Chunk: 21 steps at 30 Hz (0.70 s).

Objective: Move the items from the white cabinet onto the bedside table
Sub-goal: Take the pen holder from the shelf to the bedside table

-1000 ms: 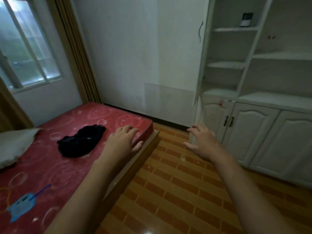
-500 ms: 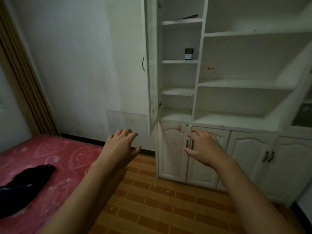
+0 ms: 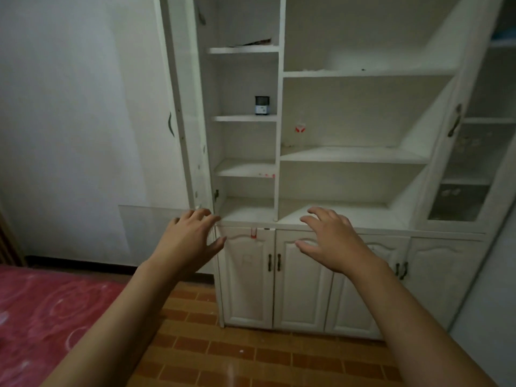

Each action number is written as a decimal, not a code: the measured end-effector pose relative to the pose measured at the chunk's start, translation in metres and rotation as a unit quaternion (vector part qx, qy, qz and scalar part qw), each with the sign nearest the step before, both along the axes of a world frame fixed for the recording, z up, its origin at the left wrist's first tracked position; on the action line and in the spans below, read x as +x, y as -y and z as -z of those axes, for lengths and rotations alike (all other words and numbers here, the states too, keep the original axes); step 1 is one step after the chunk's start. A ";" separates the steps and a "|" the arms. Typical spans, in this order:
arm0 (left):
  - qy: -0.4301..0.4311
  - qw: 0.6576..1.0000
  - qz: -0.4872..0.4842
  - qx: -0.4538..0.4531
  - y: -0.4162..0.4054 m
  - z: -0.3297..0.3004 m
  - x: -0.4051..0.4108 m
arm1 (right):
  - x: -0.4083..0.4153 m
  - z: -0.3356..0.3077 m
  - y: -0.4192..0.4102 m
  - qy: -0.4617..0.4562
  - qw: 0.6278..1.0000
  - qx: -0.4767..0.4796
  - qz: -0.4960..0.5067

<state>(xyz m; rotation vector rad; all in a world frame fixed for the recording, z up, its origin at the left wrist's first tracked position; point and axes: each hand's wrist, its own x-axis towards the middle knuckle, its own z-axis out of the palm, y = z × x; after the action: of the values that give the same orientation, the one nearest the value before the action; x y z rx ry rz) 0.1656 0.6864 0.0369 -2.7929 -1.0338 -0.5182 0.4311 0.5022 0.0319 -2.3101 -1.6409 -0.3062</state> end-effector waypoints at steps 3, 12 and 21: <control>0.009 1.000 0.010 0.006 -0.033 0.000 0.041 | 0.035 -0.006 -0.024 0.010 1.000 -0.002 0.009; 0.035 0.999 0.029 0.012 -0.134 -0.018 0.165 | 0.149 -0.028 -0.111 0.029 0.999 -0.022 0.037; 0.041 0.998 0.028 0.025 -0.212 -0.028 0.243 | 0.228 -0.039 -0.190 0.013 1.000 -0.008 0.027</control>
<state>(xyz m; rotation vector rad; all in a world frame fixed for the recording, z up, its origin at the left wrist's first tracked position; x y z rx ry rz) 0.4090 0.8982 0.0647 -2.7848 -0.9445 -0.6628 0.6591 0.6918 0.0708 -2.3739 -1.6011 -0.3374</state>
